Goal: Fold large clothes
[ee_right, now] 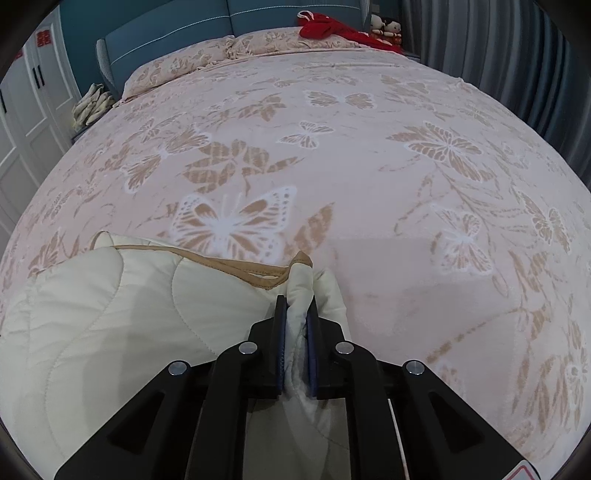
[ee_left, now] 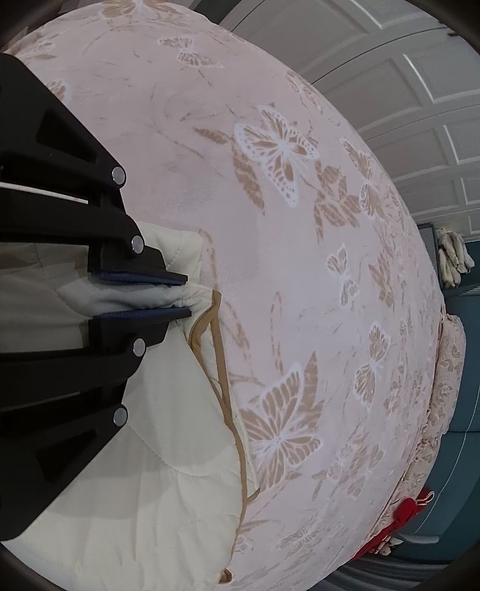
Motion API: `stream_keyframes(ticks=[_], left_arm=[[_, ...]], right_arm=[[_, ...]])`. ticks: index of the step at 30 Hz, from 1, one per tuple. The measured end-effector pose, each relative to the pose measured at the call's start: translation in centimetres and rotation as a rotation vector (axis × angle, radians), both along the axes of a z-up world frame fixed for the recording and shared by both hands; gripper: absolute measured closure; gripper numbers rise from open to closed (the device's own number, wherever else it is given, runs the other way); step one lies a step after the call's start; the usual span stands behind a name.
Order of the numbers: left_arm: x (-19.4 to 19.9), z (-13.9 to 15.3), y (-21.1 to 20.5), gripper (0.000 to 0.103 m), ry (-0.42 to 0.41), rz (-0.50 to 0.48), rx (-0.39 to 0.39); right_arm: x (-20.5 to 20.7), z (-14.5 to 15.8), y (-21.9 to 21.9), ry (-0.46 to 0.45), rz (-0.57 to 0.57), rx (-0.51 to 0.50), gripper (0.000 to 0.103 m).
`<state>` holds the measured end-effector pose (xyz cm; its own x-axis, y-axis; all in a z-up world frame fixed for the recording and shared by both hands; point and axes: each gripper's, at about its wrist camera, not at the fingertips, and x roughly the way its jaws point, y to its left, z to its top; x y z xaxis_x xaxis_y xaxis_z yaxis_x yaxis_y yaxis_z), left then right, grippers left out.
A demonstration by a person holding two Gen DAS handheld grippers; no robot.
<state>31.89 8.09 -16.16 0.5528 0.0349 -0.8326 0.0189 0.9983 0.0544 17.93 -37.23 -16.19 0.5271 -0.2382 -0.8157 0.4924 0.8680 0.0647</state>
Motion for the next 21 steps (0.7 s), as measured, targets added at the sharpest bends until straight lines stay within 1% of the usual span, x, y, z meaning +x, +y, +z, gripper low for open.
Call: stream_keyframes(ticks=[3,5,6,7,8,9,10,12,13,14,16,17,19,20,21], left_arm=[[-0.1,0.0,0.0,0.089,-0.011,0.002,0.004],[-0.1,0.1,0.0,0.087,-0.012,0.003,0.010],[0.0,0.4,0.1,0.085,-0.008,0.004,0.011],[-0.1,0.8,0.3,0.081,-0.003,0.006,0.012],[-0.2,1.8,0.7,0.071,0.000,0.019,0.017],[-0.5,2.9,1.2,0.069,-0.003,0.033,0.014],[-1.2,4.7,1.9,0.068,-0.018,0.038,-0.015],[-2.3,7.5,2.1,0.070,-0.044,0.023,-0.050],[-2.7,8.6,1.9,0.070,-0.055,0.012,-0.056],[-3.3,10.0,1.1,0.071,-0.065,-0.011,-0.071],[-3.9,11.4,-0.9,0.071,-0.063,-0.067,-0.109],[-4.2,11.8,-2.5,0.071,-0.058,-0.105,-0.131],[-4.9,11.9,-5.8,0.071,-0.039,-0.176,-0.164],[-5.1,11.6,-7.1,0.070,-0.031,-0.202,-0.167],[-5.3,11.2,-8.5,0.070,-0.021,-0.226,-0.167]], right_arm=[[0.1,0.1,0.3,-0.001,0.003,-0.021,0.091],[0.1,0.1,0.3,0.000,-0.001,-0.014,0.090],[0.0,0.4,0.1,0.003,-0.002,0.000,0.088],[-0.2,1.0,-0.3,0.008,-0.015,0.014,0.082],[-0.8,2.0,-0.8,0.009,-0.050,0.028,0.076],[-1.4,2.9,-1.2,-0.008,-0.072,0.040,0.069],[-2.4,4.4,-1.4,-0.046,-0.087,0.054,0.069],[-3.6,7.0,-0.7,-0.083,-0.081,0.021,0.068],[-3.8,8.2,0.0,-0.099,-0.058,0.012,0.070],[-3.8,9.3,1.4,-0.125,-0.012,0.027,0.073],[-3.2,10.4,4.0,-0.135,0.068,0.048,0.085],[-2.5,10.8,6.2,-0.135,0.125,0.055,0.085],[-1.7,10.9,9.3,-0.134,0.202,0.072,0.086],[-1.0,10.7,11.4,-0.129,0.253,0.086,0.089],[-0.5,10.5,12.6,-0.123,0.279,0.092,0.090]])
